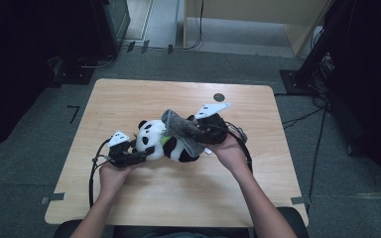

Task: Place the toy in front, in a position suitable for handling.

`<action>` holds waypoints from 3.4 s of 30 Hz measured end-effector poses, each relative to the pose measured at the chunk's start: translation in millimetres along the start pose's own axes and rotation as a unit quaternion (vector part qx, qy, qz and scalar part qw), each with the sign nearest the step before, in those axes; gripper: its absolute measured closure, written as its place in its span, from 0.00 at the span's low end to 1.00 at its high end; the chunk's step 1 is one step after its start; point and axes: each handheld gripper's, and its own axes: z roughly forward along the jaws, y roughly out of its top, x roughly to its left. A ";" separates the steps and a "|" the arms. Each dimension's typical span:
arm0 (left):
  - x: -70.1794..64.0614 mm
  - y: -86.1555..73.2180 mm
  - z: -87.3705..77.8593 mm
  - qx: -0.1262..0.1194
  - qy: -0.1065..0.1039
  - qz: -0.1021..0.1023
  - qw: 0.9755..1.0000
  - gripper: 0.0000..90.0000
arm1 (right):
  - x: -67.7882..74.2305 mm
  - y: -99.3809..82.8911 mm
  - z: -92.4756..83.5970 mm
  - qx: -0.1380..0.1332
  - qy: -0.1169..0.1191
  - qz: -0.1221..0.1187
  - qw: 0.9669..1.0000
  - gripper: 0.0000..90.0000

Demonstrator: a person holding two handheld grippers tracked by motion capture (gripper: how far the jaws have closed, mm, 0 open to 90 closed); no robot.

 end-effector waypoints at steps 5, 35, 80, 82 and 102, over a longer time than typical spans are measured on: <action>-2.1 0.4 -0.8 0.000 0.002 0.005 1.000 0.32 | 10.5 25.1 32.0 0.009 0.011 -0.007 1.000 0.85; -3.5 -1.7 -0.5 0.017 -0.005 0.005 1.000 0.32 | 43.2 -7.0 81.4 0.050 0.078 -0.061 0.994 0.86; -5.6 -1.3 0.5 0.021 -0.008 0.018 1.000 0.31 | -26.6 -66.3 0.7 0.026 0.026 0.036 0.999 0.86; -5.2 -1.3 0.6 0.021 -0.008 0.018 1.000 0.31 | -30.6 -73.5 1.9 0.030 0.017 0.038 0.999 0.86; -2.2 -2.3 2.5 0.017 -0.010 0.017 1.000 0.29 | -56.1 -113.5 26.1 0.089 -0.032 0.081 0.992 0.86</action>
